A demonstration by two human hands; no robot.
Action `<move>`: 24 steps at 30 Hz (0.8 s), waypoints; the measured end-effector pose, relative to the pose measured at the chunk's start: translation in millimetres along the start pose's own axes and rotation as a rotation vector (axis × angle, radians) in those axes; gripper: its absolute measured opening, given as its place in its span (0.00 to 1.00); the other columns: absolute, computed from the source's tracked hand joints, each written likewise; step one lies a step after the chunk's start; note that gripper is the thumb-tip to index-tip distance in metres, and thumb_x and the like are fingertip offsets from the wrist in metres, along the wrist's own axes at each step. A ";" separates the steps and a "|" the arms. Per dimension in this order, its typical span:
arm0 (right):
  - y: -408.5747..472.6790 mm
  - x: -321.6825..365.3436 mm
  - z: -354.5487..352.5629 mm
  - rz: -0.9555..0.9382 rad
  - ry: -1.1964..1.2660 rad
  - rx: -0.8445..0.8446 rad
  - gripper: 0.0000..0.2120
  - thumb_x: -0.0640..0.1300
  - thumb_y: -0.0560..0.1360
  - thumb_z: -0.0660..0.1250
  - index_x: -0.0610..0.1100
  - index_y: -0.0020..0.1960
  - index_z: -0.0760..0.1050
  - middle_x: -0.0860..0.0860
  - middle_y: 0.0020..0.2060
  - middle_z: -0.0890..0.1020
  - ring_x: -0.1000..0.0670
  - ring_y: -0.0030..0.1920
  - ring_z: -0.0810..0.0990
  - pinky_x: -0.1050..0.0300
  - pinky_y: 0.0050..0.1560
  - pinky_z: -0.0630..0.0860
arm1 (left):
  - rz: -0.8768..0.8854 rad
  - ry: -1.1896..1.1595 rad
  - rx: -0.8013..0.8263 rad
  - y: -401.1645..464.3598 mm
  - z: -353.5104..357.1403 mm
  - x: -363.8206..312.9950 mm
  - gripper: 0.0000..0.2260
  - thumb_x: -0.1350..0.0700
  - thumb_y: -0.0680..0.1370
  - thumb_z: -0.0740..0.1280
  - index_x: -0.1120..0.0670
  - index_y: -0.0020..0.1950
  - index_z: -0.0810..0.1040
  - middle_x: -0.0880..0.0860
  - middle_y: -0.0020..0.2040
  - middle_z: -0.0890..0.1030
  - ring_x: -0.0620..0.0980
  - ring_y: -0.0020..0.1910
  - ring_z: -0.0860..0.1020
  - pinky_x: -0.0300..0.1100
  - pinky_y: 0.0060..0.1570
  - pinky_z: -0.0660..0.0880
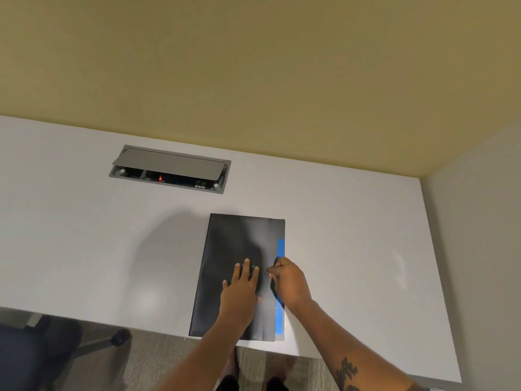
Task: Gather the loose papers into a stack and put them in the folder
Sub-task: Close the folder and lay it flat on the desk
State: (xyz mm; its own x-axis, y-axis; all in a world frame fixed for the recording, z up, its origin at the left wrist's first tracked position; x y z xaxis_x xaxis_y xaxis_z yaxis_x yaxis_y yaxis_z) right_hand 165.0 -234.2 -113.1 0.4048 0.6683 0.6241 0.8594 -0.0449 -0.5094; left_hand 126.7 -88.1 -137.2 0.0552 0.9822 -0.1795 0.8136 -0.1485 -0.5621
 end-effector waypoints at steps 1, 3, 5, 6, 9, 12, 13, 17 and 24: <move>1.5 -0.1 1.2 -0.002 -0.010 0.003 0.04 0.35 0.81 0.69 0.33 0.49 0.78 0.35 0.46 0.84 0.37 0.46 0.83 0.45 0.54 0.80 | 0.002 0.004 0.007 0.7 -0.1 0.1 0.37 0.46 0.83 0.64 0.48 0.85 0.46 0.53 0.86 0.42 0.59 0.85 0.45 0.62 0.79 0.60; 3.2 1.0 3.6 -0.008 -0.037 0.009 0.05 0.35 0.81 0.69 0.32 0.52 0.80 0.36 0.47 0.85 0.37 0.48 0.85 0.48 0.55 0.81 | 0.006 0.017 0.022 1.7 0.0 0.7 0.37 0.46 0.83 0.65 0.49 0.85 0.45 0.54 0.86 0.42 0.60 0.85 0.45 0.62 0.79 0.60; 4.4 2.1 4.6 -0.004 -0.041 0.003 0.06 0.37 0.82 0.70 0.33 0.54 0.81 0.37 0.48 0.85 0.38 0.49 0.85 0.50 0.57 0.82 | 0.008 0.028 0.030 2.8 0.0 1.2 0.38 0.45 0.83 0.65 0.49 0.85 0.45 0.54 0.86 0.42 0.61 0.85 0.45 0.62 0.79 0.59; 5.2 2.3 5.2 -0.004 -0.047 0.001 0.06 0.37 0.82 0.70 0.34 0.54 0.81 0.37 0.49 0.85 0.39 0.49 0.85 0.51 0.57 0.82 | 0.009 0.032 0.034 3.1 -0.1 1.3 0.38 0.45 0.83 0.65 0.49 0.85 0.45 0.54 0.86 0.42 0.61 0.85 0.45 0.62 0.79 0.59; 6.9 3.2 6.8 -0.021 -0.096 -0.009 0.06 0.39 0.83 0.69 0.36 0.57 0.81 0.41 0.49 0.85 0.43 0.47 0.84 0.57 0.55 0.80 | 0.010 0.029 0.043 4.0 0.1 1.1 0.38 0.44 0.82 0.65 0.48 0.85 0.45 0.54 0.86 0.42 0.61 0.85 0.45 0.62 0.79 0.59; 6.0 6.9 8.5 -0.054 -0.166 -0.028 0.06 0.41 0.85 0.67 0.39 0.59 0.80 0.44 0.51 0.85 0.48 0.46 0.82 0.62 0.56 0.79 | 0.011 0.031 0.046 4.8 2.1 1.7 0.38 0.43 0.83 0.64 0.48 0.85 0.45 0.54 0.86 0.41 0.61 0.85 0.45 0.63 0.79 0.59; 5.9 8.0 9.3 -0.064 -0.178 -0.033 0.06 0.41 0.85 0.66 0.40 0.58 0.80 0.44 0.52 0.85 0.47 0.48 0.83 0.60 0.57 0.80 | 0.013 0.032 0.048 5.4 2.8 1.6 0.38 0.43 0.83 0.63 0.48 0.85 0.44 0.54 0.86 0.41 0.61 0.85 0.44 0.63 0.79 0.59; 6.4 10.6 11.0 -0.068 -0.213 -0.042 0.05 0.40 0.85 0.65 0.40 0.58 0.79 0.43 0.52 0.85 0.45 0.51 0.85 0.58 0.59 0.81 | 0.017 0.042 0.054 6.5 4.1 2.2 0.38 0.43 0.83 0.63 0.48 0.85 0.43 0.54 0.86 0.40 0.61 0.85 0.44 0.63 0.79 0.59; 6.5 5.9 10.1 -0.068 -0.215 -0.064 0.06 0.39 0.84 0.66 0.39 0.57 0.81 0.44 0.51 0.85 0.45 0.51 0.85 0.58 0.59 0.81 | 0.036 0.022 0.052 9.3 3.4 3.4 0.39 0.41 0.82 0.64 0.48 0.85 0.45 0.53 0.86 0.41 0.60 0.85 0.45 0.62 0.78 0.58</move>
State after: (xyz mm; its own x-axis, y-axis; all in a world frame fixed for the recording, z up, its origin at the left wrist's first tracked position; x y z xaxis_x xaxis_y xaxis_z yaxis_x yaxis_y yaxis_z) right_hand 169.9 -223.1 -118.7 0.2755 0.8140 0.5114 0.9031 -0.0368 -0.4279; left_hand 132.4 -86.4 -145.8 0.0969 0.9784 -0.1826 0.7798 -0.1886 -0.5970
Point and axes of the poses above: each hand's wrist, its own y-axis towards the middle knuckle, its own z-axis out of the palm, x = y × z, the point moved 5 cm from there along y, towards the middle knuckle
